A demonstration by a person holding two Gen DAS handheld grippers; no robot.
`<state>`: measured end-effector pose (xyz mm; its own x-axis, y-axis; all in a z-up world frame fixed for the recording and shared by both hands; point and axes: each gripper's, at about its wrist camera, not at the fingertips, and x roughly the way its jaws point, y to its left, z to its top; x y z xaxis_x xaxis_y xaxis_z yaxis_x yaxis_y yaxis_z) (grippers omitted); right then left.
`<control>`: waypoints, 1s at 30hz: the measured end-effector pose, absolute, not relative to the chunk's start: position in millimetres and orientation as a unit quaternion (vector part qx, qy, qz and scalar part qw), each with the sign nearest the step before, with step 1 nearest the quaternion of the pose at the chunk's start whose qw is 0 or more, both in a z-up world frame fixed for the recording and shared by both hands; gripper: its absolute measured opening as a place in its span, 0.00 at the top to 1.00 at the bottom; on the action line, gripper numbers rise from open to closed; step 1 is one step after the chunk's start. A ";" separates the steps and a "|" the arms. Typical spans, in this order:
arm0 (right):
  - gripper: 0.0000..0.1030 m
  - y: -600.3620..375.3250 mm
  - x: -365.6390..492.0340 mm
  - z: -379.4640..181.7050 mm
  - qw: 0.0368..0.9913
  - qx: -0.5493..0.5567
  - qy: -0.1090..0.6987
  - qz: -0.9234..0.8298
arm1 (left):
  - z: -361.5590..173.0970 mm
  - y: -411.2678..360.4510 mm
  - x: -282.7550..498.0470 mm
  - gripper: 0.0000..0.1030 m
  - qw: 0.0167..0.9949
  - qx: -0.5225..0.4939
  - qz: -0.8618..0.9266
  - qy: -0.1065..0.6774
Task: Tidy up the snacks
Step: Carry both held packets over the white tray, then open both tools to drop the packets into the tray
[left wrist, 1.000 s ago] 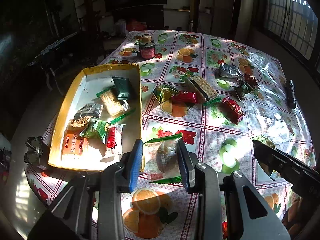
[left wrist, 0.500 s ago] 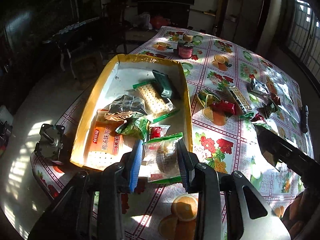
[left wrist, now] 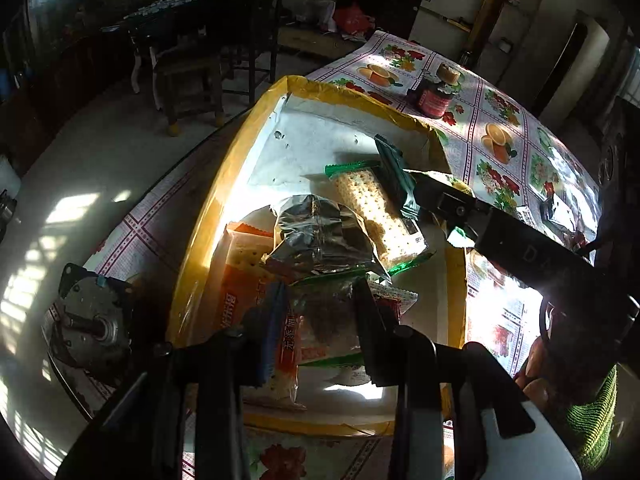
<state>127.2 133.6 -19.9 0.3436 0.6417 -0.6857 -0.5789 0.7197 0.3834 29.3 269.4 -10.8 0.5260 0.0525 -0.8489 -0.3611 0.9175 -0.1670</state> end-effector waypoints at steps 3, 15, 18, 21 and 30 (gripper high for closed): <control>0.63 147.5 128.3 -27.5 0.821 0.007 0.437 0.368 | -17.7 270.6 32.2 0.65 0.854 -0.166 0.119 0.479; 0.50 143.7 126.3 -26.9 0.827 -0.010 0.435 0.357 | -17.0 270.1 30.0 0.41 0.855 -0.167 0.111 0.479; 0.48 127.0 124.6 -14.7 0.830 0.018 0.427 0.359 | -6.4 263.3 26.2 0.35 0.863 -0.156 0.109 0.467; 0.41 99.2 118.7 -2.6 0.836 0.053 0.416 0.355 | 4.1 253.2 21.8 0.28 0.873 -0.144 0.109 0.453; 0.40 -3.3 84.4 4.1 0.861 0.122 0.397 0.294 | 16.8 205.3 15.1 0.24 0.884 -0.110 0.082 0.446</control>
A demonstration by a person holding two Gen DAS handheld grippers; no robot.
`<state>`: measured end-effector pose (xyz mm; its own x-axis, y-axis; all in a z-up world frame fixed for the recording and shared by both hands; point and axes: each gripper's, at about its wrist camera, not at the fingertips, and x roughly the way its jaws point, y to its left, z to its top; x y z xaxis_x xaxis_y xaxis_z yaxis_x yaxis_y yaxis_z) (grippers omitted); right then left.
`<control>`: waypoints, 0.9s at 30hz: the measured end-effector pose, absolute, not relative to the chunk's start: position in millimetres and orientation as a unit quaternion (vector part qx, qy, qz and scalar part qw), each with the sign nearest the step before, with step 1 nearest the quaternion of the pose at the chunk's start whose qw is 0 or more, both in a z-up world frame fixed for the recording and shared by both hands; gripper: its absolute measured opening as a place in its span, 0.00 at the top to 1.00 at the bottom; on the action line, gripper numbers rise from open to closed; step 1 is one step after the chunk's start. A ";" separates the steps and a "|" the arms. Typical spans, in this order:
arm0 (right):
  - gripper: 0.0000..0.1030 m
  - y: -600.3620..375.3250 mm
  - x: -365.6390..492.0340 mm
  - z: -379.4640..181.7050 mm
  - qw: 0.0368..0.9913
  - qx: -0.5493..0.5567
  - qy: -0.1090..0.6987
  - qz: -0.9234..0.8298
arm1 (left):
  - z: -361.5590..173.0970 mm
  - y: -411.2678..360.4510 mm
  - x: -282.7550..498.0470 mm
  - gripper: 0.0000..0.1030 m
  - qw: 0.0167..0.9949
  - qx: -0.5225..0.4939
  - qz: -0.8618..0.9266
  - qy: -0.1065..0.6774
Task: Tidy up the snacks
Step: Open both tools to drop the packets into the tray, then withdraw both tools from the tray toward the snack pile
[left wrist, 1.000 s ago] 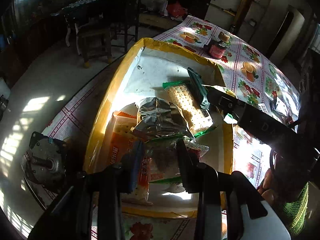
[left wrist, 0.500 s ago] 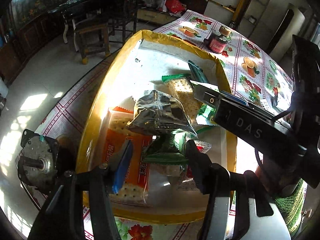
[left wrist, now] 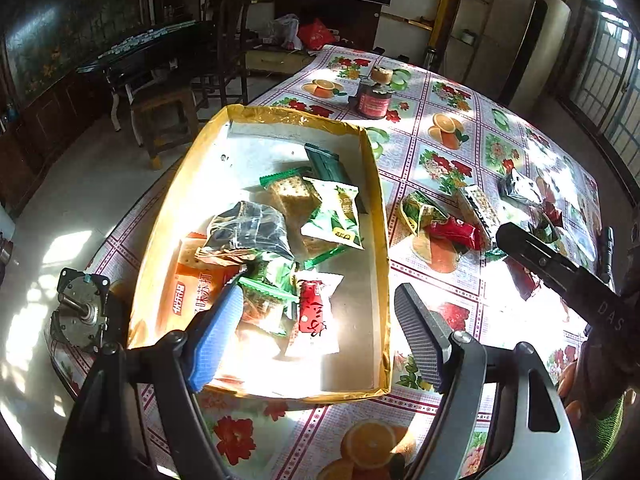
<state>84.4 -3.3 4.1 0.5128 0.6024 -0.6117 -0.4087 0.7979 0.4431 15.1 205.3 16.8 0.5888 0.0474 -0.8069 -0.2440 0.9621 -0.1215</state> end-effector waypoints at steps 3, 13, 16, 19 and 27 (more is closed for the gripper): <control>0.39 -33.4 72.6 0.7 0.868 0.129 0.397 0.270 | 17.2 189.5 14.0 0.23 0.885 -0.106 0.071 0.448; 0.37 -116.5 37.9 -18.5 0.877 0.157 0.405 0.206 | 15.9 137.3 11.7 0.22 0.883 -0.079 0.031 0.461; 0.37 -131.7 31.8 -23.1 0.877 0.166 0.407 0.196 | 16.8 125.9 10.1 0.22 0.883 -0.072 0.022 0.463; 0.37 -142.9 27.5 -25.5 0.877 0.174 0.406 0.190 | 17.8 118.6 9.3 0.22 0.883 -0.066 0.018 0.464; 0.36 -156.0 24.2 -28.6 0.877 0.183 0.403 0.188 | 16.8 105.2 12.3 0.21 0.880 -0.058 0.008 0.471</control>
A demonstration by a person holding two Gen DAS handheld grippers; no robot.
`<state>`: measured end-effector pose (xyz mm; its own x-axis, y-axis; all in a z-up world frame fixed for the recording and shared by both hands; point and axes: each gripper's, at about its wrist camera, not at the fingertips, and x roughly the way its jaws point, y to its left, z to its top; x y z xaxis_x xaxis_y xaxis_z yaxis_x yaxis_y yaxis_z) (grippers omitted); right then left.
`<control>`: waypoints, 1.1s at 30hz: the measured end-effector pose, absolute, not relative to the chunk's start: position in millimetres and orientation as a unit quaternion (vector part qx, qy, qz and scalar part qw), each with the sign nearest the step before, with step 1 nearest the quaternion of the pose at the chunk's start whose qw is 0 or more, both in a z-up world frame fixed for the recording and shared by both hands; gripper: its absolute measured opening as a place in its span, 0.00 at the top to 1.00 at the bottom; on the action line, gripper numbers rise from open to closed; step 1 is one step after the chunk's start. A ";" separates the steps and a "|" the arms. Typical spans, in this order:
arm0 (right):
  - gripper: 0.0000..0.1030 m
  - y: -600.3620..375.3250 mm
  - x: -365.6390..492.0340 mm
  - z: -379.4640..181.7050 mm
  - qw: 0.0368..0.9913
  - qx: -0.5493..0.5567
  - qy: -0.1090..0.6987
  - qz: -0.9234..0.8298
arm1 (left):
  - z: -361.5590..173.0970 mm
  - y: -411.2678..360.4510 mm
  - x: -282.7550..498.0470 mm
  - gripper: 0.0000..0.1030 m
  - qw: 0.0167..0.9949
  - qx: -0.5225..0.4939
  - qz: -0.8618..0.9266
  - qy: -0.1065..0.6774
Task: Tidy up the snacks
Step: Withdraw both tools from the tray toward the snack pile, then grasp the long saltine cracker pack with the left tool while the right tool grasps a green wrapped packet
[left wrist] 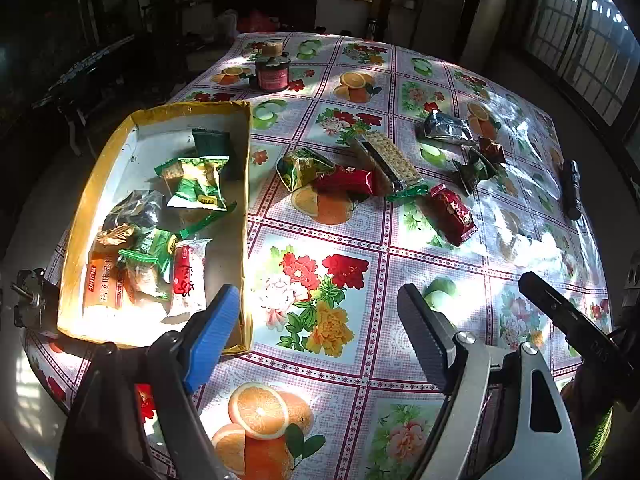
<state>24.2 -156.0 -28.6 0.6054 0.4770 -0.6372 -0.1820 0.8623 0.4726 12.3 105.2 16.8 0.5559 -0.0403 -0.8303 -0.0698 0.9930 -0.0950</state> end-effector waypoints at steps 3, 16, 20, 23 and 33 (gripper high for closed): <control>0.36 -158.7 24.3 -30.2 0.876 0.185 0.404 0.186 | 16.2 99.8 16.0 0.21 0.879 -0.058 0.001 0.474; 0.36 -163.6 57.5 -30.5 0.881 0.178 0.407 0.161 | 16.8 81.2 77.0 0.21 0.870 -0.077 -0.009 0.486; 0.36 -160.5 92.9 -27.2 0.886 0.175 0.405 0.145 | 14.2 74.6 120.2 0.21 0.864 -0.087 0.008 0.496; 0.36 -153.4 124.7 -30.2 0.884 0.172 0.415 0.130 | 7.6 69.5 152.1 0.21 0.855 -0.092 0.015 0.510; 0.39 -128.2 195.6 -47.6 0.898 0.079 0.432 0.037 | -27.1 55.9 214.7 0.21 0.823 -0.101 0.035 0.558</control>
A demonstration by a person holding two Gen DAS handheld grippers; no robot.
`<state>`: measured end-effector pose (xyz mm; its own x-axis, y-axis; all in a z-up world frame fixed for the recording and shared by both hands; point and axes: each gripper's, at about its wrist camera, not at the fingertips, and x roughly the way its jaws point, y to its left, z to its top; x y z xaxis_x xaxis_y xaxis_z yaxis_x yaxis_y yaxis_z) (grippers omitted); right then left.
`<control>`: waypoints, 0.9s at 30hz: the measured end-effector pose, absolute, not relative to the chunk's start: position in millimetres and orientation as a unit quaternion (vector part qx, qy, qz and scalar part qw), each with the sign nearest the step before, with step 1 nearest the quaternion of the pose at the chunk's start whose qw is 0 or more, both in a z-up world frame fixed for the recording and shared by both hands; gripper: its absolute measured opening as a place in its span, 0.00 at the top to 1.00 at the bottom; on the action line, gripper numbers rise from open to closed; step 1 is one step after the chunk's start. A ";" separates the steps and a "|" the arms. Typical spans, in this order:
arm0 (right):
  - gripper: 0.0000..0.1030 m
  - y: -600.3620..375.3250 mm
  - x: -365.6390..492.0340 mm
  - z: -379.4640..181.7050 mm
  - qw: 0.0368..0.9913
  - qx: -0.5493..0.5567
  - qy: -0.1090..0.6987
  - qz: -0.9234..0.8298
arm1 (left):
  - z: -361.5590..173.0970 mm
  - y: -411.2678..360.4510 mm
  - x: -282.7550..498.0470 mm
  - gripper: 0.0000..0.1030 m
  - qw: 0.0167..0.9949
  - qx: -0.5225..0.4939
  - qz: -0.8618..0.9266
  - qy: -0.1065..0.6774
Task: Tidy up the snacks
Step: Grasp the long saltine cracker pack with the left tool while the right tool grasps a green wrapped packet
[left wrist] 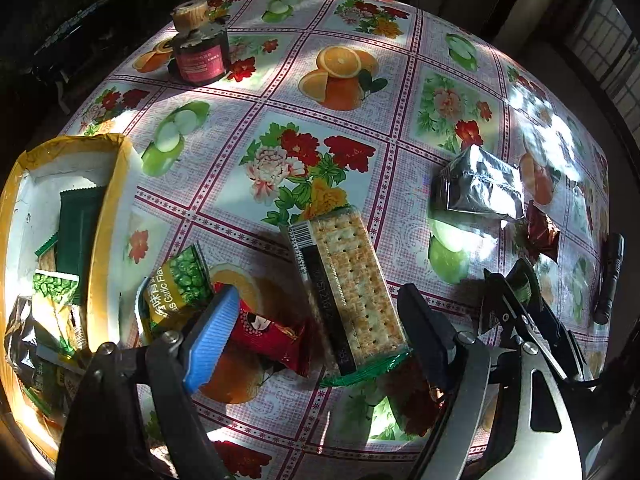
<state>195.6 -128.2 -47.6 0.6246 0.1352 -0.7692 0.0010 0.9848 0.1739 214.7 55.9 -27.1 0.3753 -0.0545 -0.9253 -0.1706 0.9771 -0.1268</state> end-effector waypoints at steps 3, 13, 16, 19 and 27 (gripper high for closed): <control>0.63 -129.9 198.7 -48.9 0.901 0.046 0.430 0.039 | -36.7 45.8 224.0 0.21 0.817 -0.087 0.033 0.570; 0.64 -170.3 167.1 -37.2 0.905 0.069 0.417 0.051 | -42.6 7.8 226.0 0.49 0.834 -0.035 0.014 0.550; 0.64 -176.1 149.0 -26.4 0.909 0.079 0.404 0.059 | -41.4 -2.4 214.3 0.54 0.834 -0.014 0.005 0.551; 0.64 -183.8 122.7 -15.8 0.913 0.090 0.392 0.070 | -38.8 -5.8 191.1 0.54 0.834 -0.009 -0.006 0.552; 0.64 -197.4 49.5 -3.1 0.919 0.105 0.369 0.095 | -11.8 -0.9 92.3 0.54 0.862 0.016 -0.013 0.507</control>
